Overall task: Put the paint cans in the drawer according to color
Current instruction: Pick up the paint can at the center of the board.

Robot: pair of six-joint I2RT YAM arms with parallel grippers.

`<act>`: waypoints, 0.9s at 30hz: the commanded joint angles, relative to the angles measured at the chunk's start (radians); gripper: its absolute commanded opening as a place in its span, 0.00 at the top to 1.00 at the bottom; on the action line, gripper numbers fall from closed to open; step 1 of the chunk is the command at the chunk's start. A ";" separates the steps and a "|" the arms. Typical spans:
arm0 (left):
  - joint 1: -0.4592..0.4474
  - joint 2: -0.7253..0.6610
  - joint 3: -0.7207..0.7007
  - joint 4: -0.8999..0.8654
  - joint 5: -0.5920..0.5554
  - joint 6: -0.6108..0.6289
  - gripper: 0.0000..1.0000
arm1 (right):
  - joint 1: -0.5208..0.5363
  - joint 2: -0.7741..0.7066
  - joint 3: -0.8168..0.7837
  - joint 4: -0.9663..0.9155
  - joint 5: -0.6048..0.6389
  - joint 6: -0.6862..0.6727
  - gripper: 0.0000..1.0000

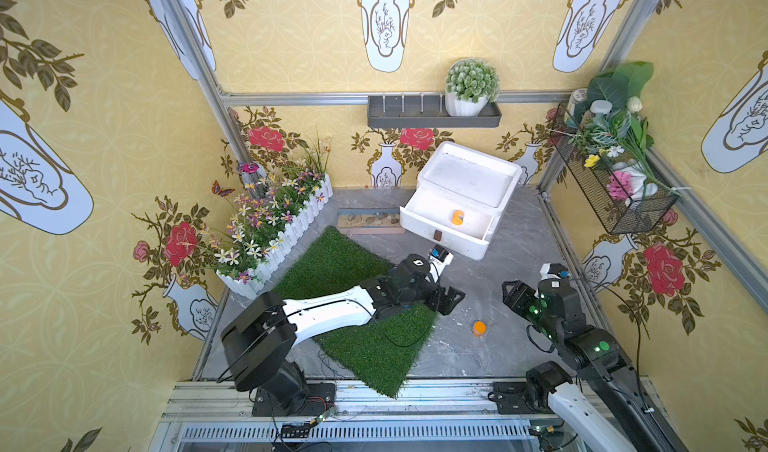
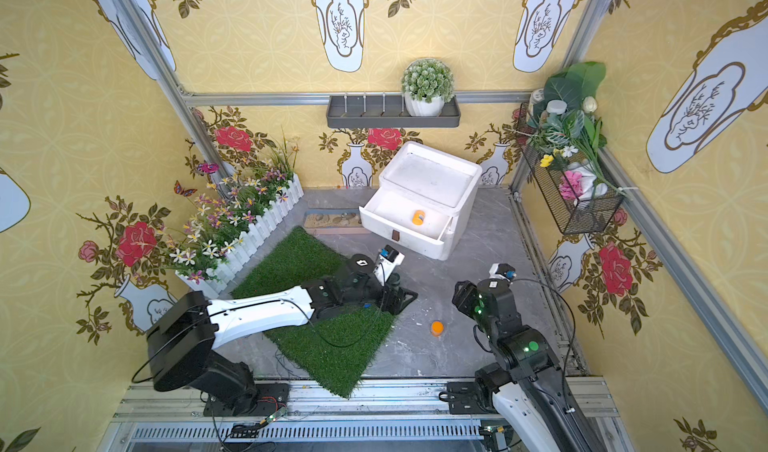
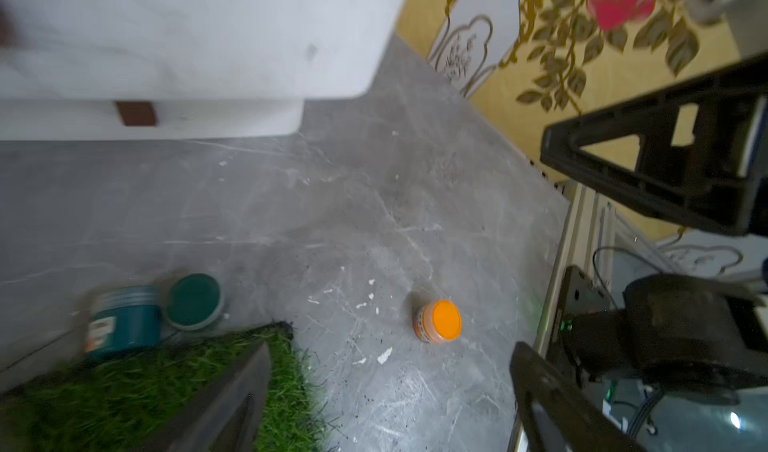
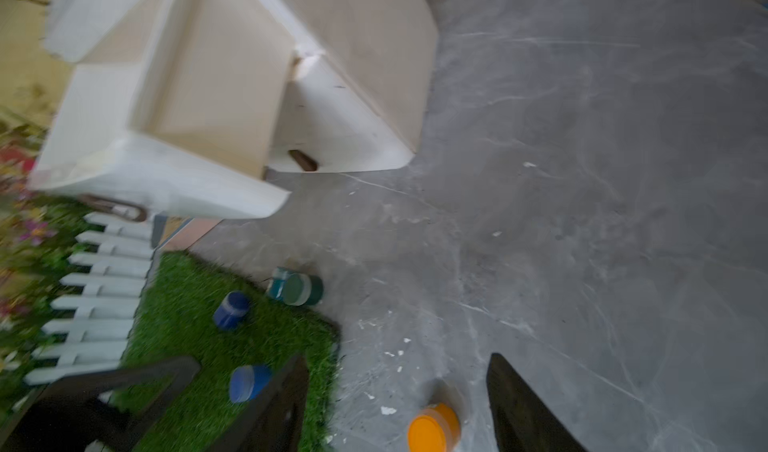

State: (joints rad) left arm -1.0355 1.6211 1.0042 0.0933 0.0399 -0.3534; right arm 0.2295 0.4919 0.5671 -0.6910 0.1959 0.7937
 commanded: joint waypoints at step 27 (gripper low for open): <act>-0.183 0.597 0.699 -0.660 -0.019 0.212 0.25 | -0.340 0.051 -0.073 0.028 -0.176 0.152 0.28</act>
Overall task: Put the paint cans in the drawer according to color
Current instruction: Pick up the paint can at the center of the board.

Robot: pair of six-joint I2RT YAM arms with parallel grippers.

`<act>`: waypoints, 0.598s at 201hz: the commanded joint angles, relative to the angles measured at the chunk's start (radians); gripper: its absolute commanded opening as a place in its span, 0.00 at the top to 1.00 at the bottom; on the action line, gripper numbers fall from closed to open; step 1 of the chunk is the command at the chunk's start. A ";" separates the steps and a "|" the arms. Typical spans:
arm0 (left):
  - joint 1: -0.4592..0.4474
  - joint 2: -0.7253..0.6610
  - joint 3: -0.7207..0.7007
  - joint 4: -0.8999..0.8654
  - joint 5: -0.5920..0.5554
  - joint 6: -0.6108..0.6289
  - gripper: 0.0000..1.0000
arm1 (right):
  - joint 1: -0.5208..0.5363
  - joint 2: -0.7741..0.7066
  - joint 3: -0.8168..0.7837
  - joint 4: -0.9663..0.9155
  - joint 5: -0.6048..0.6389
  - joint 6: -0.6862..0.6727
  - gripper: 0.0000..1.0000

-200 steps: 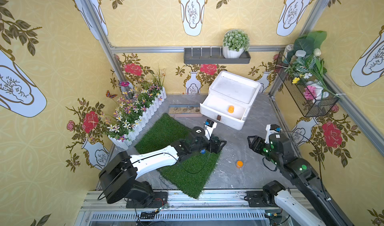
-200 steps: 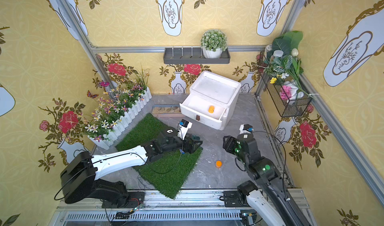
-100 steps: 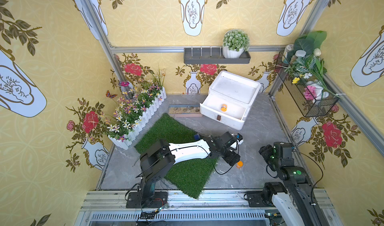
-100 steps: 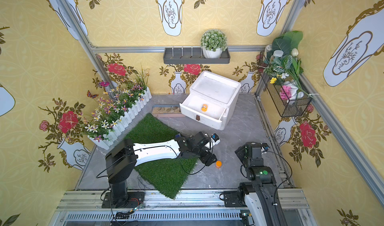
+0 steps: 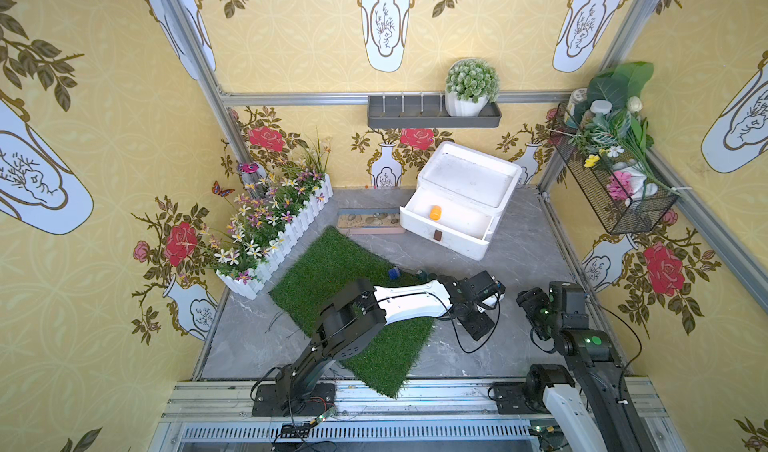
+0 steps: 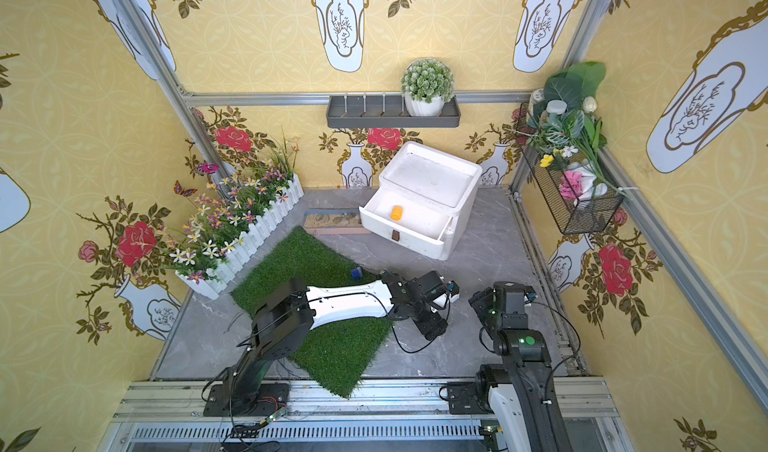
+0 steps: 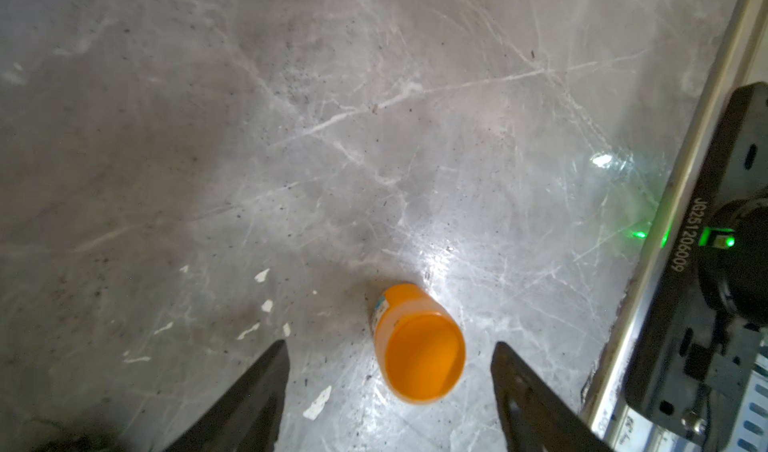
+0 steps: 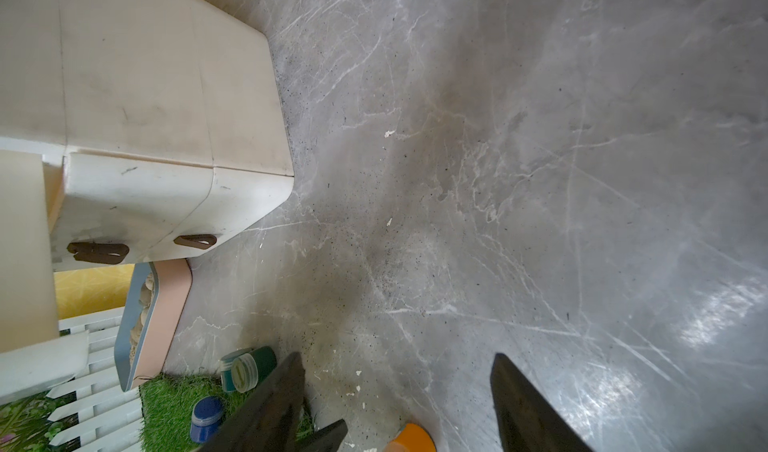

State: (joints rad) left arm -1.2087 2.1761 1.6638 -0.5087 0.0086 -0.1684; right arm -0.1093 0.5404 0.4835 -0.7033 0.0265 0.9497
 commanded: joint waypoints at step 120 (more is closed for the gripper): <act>-0.028 0.107 0.118 -0.117 0.031 0.057 0.64 | -0.008 0.007 0.010 0.051 -0.017 -0.007 0.28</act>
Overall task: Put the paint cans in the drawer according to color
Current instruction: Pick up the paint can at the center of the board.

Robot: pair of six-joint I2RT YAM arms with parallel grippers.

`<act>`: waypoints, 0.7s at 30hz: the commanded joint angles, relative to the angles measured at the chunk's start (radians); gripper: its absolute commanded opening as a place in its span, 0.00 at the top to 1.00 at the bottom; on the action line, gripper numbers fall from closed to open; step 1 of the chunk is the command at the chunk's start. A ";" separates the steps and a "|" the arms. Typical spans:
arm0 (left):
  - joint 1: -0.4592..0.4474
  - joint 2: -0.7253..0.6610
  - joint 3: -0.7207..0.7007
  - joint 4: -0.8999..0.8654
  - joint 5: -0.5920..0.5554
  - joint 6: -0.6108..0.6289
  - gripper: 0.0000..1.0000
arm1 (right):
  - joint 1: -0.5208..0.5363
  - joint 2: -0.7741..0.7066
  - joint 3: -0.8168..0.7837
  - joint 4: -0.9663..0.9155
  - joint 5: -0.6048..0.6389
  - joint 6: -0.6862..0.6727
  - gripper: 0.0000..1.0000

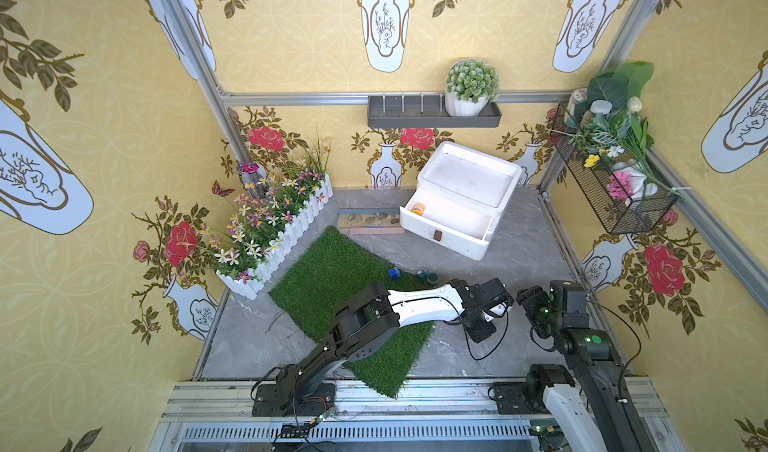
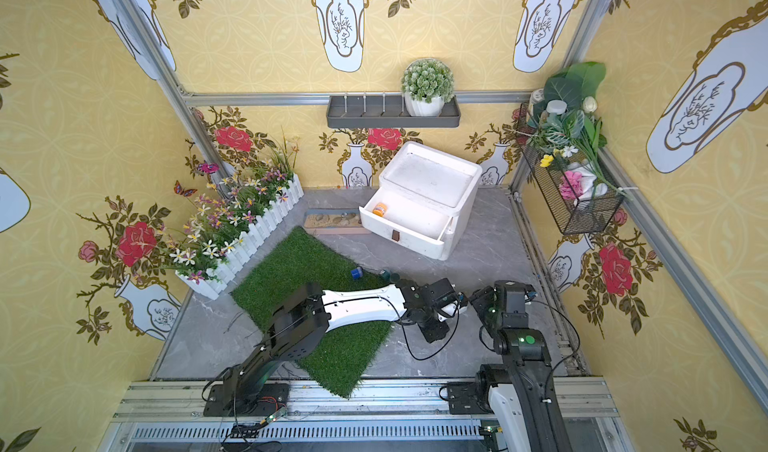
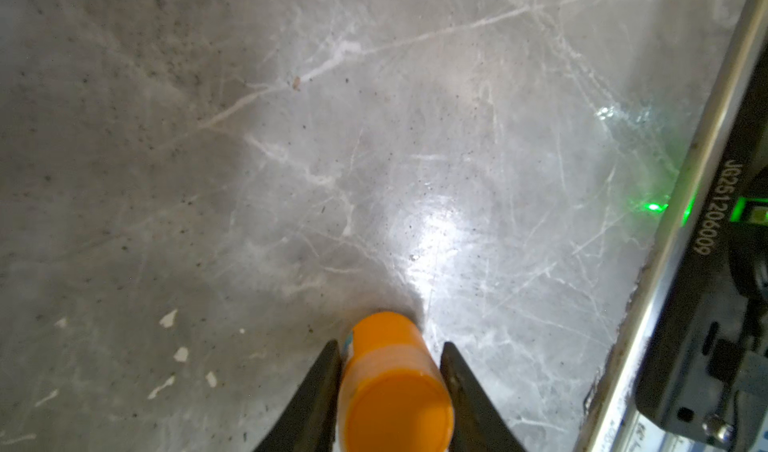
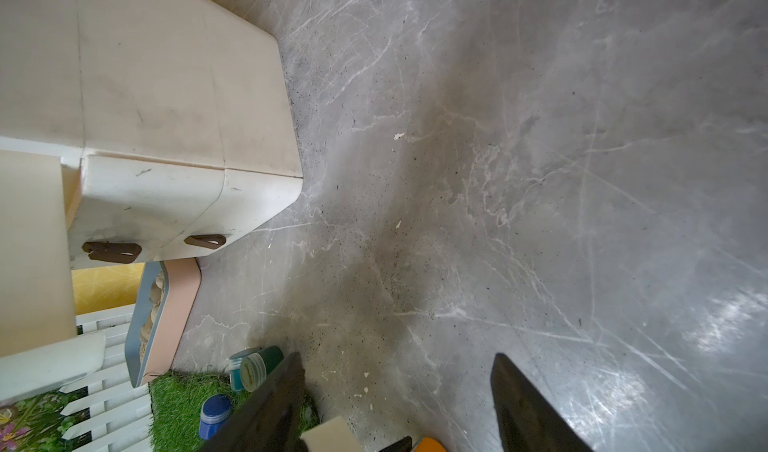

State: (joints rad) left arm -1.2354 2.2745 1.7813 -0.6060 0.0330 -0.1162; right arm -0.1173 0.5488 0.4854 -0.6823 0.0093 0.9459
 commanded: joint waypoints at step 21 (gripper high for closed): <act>0.238 -0.557 -0.210 0.136 -0.096 -0.149 0.71 | 0.002 0.021 0.012 0.067 -0.059 -0.056 0.28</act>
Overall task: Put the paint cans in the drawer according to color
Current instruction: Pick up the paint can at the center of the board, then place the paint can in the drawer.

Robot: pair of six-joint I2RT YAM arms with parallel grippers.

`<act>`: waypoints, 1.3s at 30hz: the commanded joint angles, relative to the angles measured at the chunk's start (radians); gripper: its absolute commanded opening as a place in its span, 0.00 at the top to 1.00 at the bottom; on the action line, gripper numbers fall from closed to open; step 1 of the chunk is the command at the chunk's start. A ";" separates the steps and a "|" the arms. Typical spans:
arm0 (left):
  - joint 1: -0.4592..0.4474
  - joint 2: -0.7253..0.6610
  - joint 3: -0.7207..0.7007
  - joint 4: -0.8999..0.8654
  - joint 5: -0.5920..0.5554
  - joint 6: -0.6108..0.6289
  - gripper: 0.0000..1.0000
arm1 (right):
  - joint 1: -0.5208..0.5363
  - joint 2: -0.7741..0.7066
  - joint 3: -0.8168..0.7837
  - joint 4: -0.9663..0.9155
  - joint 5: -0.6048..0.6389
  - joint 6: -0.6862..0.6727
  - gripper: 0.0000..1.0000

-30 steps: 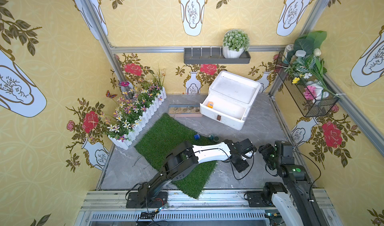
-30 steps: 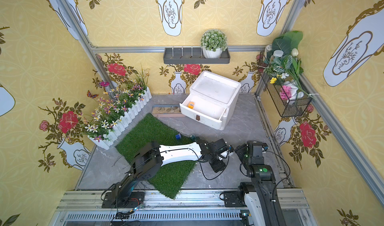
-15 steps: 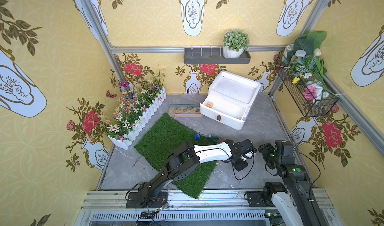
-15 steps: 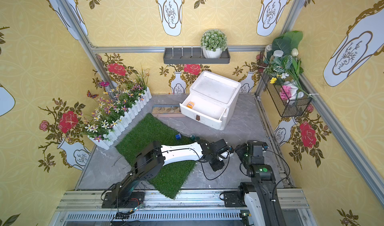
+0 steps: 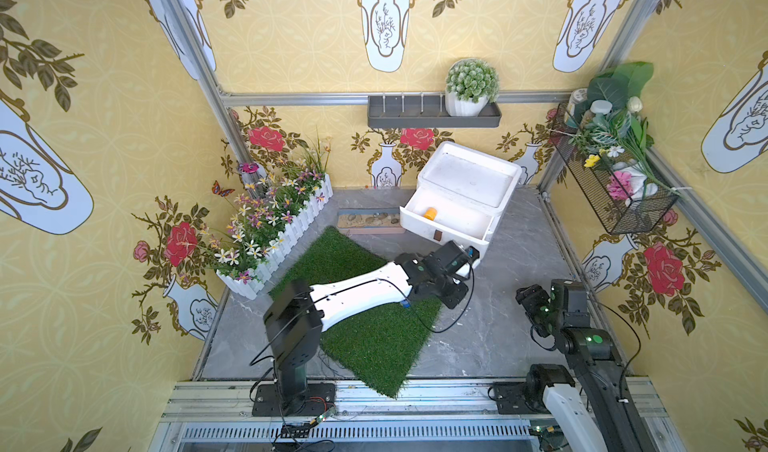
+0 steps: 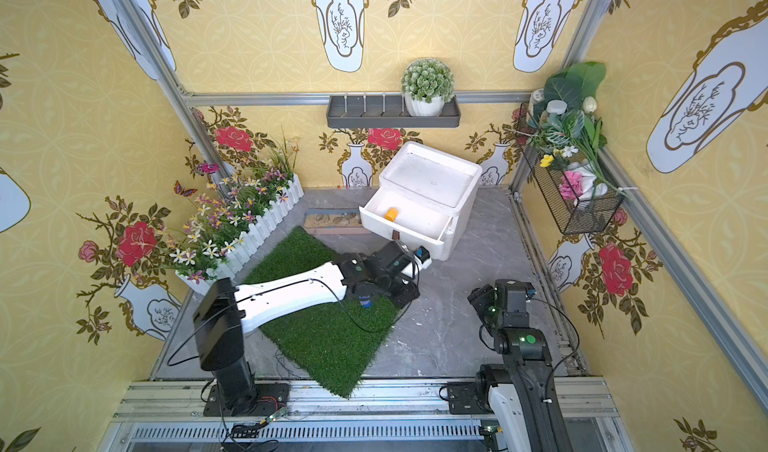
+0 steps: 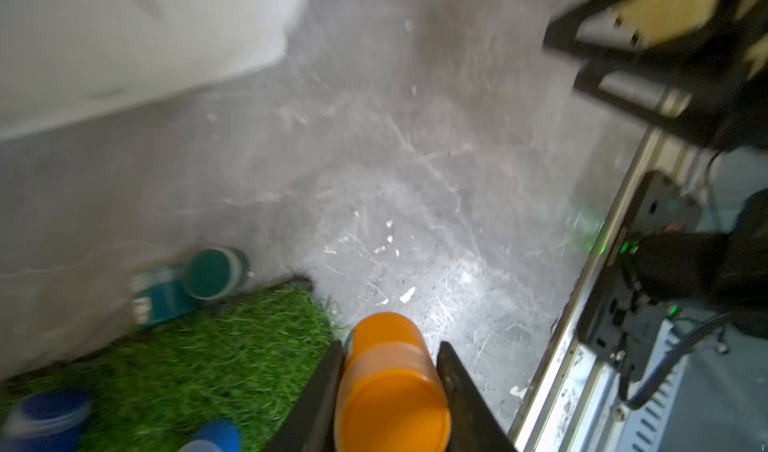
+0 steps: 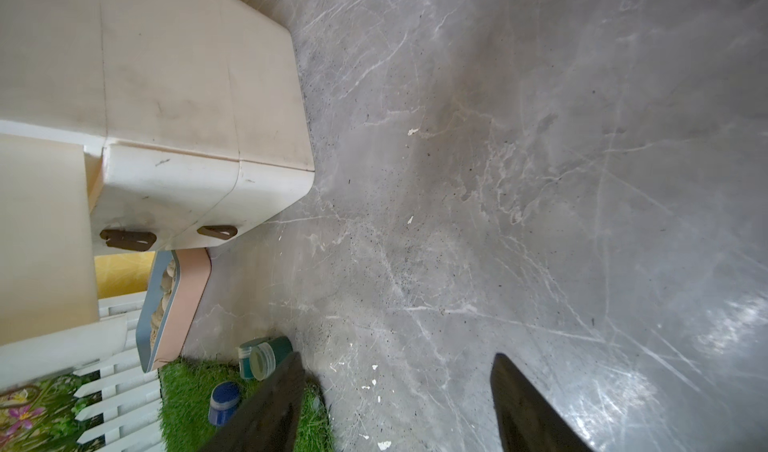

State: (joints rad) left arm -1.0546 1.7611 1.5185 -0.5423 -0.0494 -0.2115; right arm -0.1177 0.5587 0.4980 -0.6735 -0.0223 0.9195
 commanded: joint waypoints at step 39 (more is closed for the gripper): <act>0.285 0.218 0.617 -0.066 -0.145 0.009 0.25 | 0.060 0.036 0.054 0.144 -0.185 -0.106 0.28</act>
State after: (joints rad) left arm -0.7727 2.0747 2.2375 -0.6872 -0.2165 -0.1806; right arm -0.0761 0.5987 0.5350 -0.6075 -0.1135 0.8482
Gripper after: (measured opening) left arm 0.702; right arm 0.721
